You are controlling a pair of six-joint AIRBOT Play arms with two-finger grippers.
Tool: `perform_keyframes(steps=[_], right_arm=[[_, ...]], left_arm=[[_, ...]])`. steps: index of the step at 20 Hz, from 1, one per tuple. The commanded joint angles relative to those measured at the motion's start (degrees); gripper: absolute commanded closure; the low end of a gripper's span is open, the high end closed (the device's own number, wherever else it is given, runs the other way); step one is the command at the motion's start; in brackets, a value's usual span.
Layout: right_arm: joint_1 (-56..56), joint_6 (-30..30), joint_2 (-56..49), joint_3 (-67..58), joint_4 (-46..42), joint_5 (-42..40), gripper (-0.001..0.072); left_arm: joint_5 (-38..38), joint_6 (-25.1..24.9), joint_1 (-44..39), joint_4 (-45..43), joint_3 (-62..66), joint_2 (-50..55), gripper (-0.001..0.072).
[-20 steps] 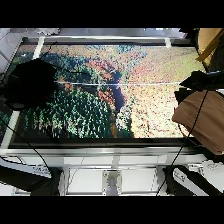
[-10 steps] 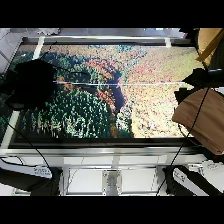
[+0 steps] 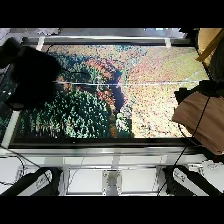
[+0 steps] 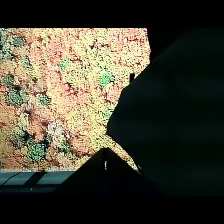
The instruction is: Fold the clothes and pants, and hang the long-sleeved shirts on hangers.
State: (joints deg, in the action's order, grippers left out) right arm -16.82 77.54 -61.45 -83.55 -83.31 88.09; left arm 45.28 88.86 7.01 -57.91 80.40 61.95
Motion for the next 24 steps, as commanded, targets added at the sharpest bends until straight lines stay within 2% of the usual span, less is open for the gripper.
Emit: perform_keyframes(steps=[1,4,7,10,12,13,14,15,16,18,21,22,24], right_arm=[[0.0,-2.64,0.02,-0.07,-3.78,0.22,0.0699],[0.0,-2.64,0.02,-0.04,-2.82,-2.95,0.0698],[0.0,-2.64,-0.02,-0.04,-1.53,-4.31,0.0698],[0.0,-2.62,-0.33,0.0,1.07,-5.14,0.0699],[0.0,-2.51,-1.01,0.0,3.34,-5.2,0.0695],[0.0,-2.51,-1.42,0.0,4.11,-5.18,0.0665],[0.0,-2.51,-1.95,0.0,4.24,-5.2,0.0557],[0.0,-2.51,-2.45,0.0,4.22,-5.18,0.0421],[0.0,-2.51,-2.99,0.02,4.2,-5.18,0.031],[0.0,-2.49,-4.09,0.02,4.2,-5.16,0.0301],[0.0,-2.01,-4.98,0.72,4.2,-5.01,0.0302],[0.02,-1.9,-4.96,1.44,4.2,-4.72,0.0301],[0.02,-1.03,-4.96,3.13,4.39,-4.22,0.0301]], left_arm=[[4.5,-0.83,-20.13,0.04,-0.02,-3.56,0.0693],[4.48,-0.83,-39.56,-1.22,-0.02,1.57,0.0693],[3.17,-0.37,-55.36,-5.05,-0.02,11.08,0.0692],[-3.26,-0.15,-66.12,-5.03,-0.02,22.16,0.0692],[-7.78,0.61,-69.88,-4.33,0.0,27.69,0.067],[-8.92,1.79,-69.85,-4.55,0.02,28.24,0.0474],[-9.29,1.79,-68.26,-4.7,0.07,27.56,0.02],[-8.61,1.79,-64.98,-4.92,0.07,25.62,0.0061],[-6.47,1.79,-60.81,-5.75,0.07,22.95,0.0062],[3.26,1.81,-49.37,-9.7,0.04,15.96,0.0063],[22.36,4.15,-33.64,-19.85,-1.53,8.37,0.0064],[25.83,4.15,-29.73,-21.62,-4.55,6.03,0.0064],[26.36,4.22,-23.71,-20.96,-15.93,-0.07,0.0064]])
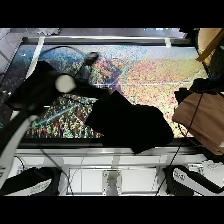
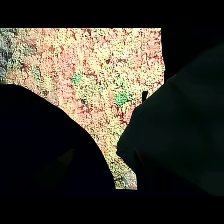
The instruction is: Fold the clothes and pants, and hang the long-sleeved shirts on hangers.
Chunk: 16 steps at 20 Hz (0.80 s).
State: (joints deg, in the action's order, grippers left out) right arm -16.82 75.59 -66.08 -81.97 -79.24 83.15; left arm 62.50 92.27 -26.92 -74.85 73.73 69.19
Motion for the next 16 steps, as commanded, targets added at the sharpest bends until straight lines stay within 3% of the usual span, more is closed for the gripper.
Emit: perform_keyframes(steps=[1,3,5,9,16], right_arm=[[0.07,1.05,-0.33,2.4,1.07,0.9,0.0301],[0.07,1.27,-0.33,4.07,3.87,0.94,0.0301],[0.07,1.27,-0.33,5.38,7.58,0.85,0.0302],[0.07,1.16,-0.09,5.95,9.73,1.73,0.0301],[0.07,0.76,-0.09,5.92,8.44,1.86,0.0302]], left_arm=[[6.99,2.56,11.8,-3.98,-16.7,-10.6,0.0064],[-2.38,10.54,12.72,-2.6,-30.14,-15.89,0.0064],[-14.93,13.9,12.72,5.53,-39.56,-18.23,0.0065],[-29.14,13.81,12.72,21.9,-48.06,-15.82,0.0064],[-32.44,4.79,12.24,35.06,-48.02,-6.56,0.0065]])
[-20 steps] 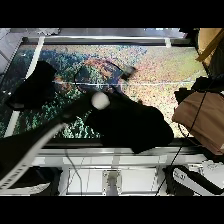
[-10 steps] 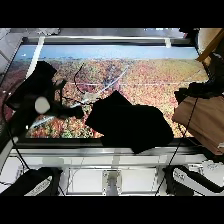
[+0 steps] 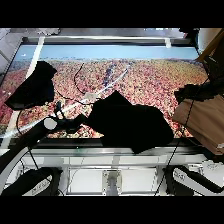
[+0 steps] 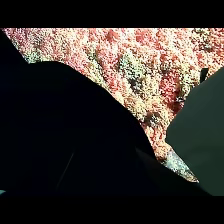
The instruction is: Fold the clothes and pants, and hang the long-sleeved shirts on hangers.
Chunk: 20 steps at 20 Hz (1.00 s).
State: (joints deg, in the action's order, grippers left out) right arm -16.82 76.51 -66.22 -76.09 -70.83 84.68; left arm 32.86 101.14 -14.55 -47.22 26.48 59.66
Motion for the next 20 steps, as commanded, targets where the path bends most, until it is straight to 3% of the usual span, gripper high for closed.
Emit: perform_keyframes(steps=[1,3,6,9,10,11,12,16,20], right_arm=[[0.07,-0.15,0.04,0.04,0.04,0.22,0.0302],[0.07,-0.13,0.04,0.04,0.07,0.13,0.0302],[0.07,-0.11,0.04,0.04,0.09,0.35,0.0302],[0.07,-0.11,0.04,0.07,0.09,0.33,0.0302],[0.07,-0.11,0.04,0.04,0.11,0.35,0.0302],[0.07,-0.13,0.04,0.04,0.09,0.42,0.0302],[0.07,-0.15,0.04,0.04,0.02,0.85,0.0302],[-0.09,-2.71,1.03,0.04,-6.12,5.05,0.0302],[-2.01,-2.54,2.05,0.2,-6.86,4.5,0.0302]], left_arm=[[-3.82,-7.13,-0.13,10.56,-0.61,3.72,0.0065],[-4.87,-10.73,-0.13,15.06,-0.55,5.49,0.0066],[-4.9,-10.78,-0.13,16.04,-0.33,7.96,0.0066],[-5.53,-11.32,-0.81,16.2,1.53,9.35,0.0136],[-6.1,-11.67,-1.49,16.48,2.32,9.55,0.0279],[-6.8,-11.69,-2.27,16.44,3.34,9.6,0.0561],[-7.74,-12.35,-2.73,16.44,4.39,9.6,0.0687],[-8.44,-17.97,-1.07,16.41,11.06,9.38,0.0692],[-6.91,-18.21,3.8,10.21,14.51,5.25,0.0693]])
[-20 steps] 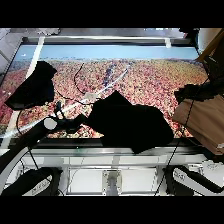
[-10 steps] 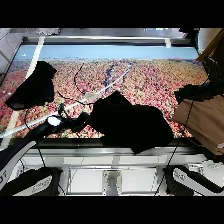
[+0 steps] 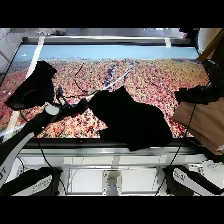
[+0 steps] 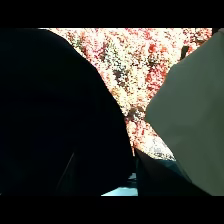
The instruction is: Fold the clothes and pants, and hang the long-sleeved shirts on hangers.
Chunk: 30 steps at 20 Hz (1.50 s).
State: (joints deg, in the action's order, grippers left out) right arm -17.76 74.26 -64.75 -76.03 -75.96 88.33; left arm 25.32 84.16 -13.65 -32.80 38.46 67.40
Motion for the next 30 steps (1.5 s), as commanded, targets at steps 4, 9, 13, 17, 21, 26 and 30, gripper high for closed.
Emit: perform_keyframes(steps=[4,9,13,17,21,26,30], right_arm=[[-1.14,-0.5,1.99,11.1,4.55,0.55,0.0257],[-0.39,-1.44,2.97,30.84,20.65,-9.44,0.0217],[10.95,-2.78,2.89,36.72,25.16,-20.9,0.0218],[24.0,0.76,-0.92,37.55,25.59,-30.88,0.022],[33.94,-0.94,-8.22,37.51,32.02,-31.17,0.022],[42.03,-0.9,-13.6,37.42,36.33,-37.35,0.022],[42.07,-2.73,-15.8,37.29,42.05,-39.32,0.0222]], left_arm=[[9.62,-1.05,16.15,-14.32,2.54,-13.38,0.0693],[25.51,-1.07,33.68,-23.58,2.54,-26.25,0.0693],[29.92,-1.07,40.39,-29.99,2.54,-33.31,0.0693],[30.47,-1.07,44.13,-33.24,2.54,-36.41,0.0693],[30.47,-1.05,45.94,-33.18,2.54,-36.15,0.0693],[30.47,-1.05,45.88,-33.18,2.54,-36.15,0.0693],[30.45,-1.07,45.88,-33.18,2.54,-36.02,0.0693]])
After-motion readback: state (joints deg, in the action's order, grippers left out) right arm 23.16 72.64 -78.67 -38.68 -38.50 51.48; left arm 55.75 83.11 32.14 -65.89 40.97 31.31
